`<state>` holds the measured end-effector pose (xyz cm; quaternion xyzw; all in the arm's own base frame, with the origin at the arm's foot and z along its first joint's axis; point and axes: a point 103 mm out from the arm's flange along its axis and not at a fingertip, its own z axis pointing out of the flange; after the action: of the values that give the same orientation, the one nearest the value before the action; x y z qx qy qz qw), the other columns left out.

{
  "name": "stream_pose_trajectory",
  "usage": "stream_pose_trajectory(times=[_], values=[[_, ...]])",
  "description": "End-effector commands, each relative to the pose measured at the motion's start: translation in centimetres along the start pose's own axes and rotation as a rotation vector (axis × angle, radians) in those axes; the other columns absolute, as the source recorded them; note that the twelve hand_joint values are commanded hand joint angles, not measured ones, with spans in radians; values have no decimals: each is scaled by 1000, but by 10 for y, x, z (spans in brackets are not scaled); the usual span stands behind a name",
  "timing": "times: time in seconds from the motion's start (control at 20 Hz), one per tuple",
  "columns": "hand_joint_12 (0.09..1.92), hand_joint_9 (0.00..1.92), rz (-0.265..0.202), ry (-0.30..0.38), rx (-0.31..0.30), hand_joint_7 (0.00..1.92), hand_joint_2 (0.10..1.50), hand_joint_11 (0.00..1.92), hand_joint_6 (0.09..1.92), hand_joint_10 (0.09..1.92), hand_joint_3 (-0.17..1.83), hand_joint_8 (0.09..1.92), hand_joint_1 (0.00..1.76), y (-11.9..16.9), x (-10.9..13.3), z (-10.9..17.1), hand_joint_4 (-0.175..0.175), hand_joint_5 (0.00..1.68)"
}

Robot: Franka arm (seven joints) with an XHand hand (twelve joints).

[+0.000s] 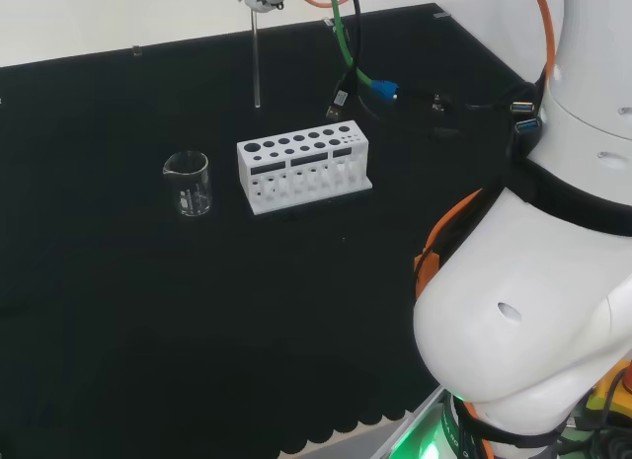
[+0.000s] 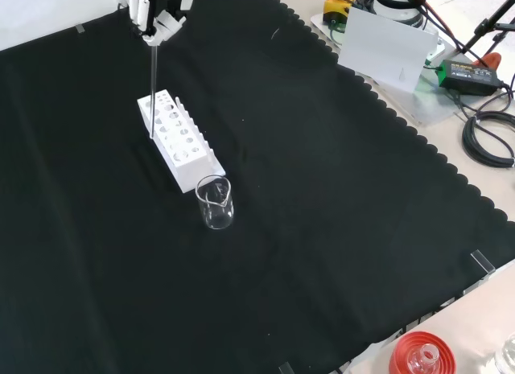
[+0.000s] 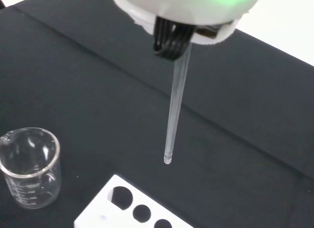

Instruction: Put the glass rod back on the white test tube rack.

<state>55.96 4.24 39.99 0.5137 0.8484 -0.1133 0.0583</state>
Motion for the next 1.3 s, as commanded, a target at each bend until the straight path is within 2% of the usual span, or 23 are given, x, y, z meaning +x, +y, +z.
stream_pose_trajectory(times=[0.05,1.3], values=[[758,1713,21,3,1,1340,617,1618,595,631,749,839,1327,-7,-14,1,-175,1201],[754,1714,127,20,6,1341,618,1621,590,628,746,835,1327,-45,-75,13,-175,1203]])
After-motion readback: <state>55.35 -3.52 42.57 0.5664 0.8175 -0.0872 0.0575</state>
